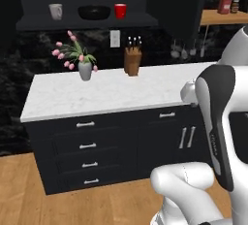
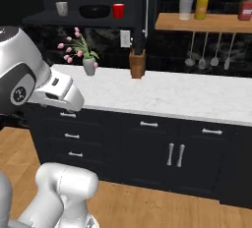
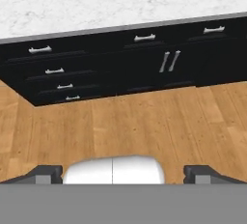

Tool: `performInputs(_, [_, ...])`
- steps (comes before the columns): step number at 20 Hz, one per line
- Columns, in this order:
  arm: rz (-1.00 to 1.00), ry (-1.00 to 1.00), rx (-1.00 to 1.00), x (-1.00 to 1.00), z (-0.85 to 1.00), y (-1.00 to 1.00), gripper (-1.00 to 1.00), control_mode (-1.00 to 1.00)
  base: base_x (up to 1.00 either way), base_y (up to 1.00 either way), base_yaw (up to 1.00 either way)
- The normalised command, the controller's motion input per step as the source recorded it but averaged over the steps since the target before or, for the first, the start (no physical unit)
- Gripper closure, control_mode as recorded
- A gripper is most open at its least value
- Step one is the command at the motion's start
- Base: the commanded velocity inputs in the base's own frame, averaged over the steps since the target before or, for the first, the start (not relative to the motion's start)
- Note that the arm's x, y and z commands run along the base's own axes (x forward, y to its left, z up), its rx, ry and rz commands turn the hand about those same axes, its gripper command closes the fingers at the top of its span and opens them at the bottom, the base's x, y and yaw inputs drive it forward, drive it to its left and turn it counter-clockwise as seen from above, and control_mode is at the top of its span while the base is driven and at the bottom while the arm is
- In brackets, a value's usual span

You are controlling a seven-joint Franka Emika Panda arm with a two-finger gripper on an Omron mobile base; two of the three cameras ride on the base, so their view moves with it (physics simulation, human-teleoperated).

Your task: Gather all objects into one cabinet and sort the glasses and bowls to opposite sides.

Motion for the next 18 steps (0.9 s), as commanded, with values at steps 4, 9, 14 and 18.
performInputs(4, [0.0,0.0,0.0,0.0,0.0,0.0,-1.0,1.0,0.0,-0.82,0.0])
performInputs(9, [0.0,0.0,0.0,0.0,0.0,0.0,-1.0,1.0,0.0,-0.84,-0.07])
performInputs(14, [0.0,0.0,0.0,0.0,0.0,0.0,-1.0,1.0,0.0,-0.59,-0.5])
performInputs(18, [0.0,0.0,0.0,0.0,0.0,0.0,-1.0,1.0,0.0,-0.21,-0.75])
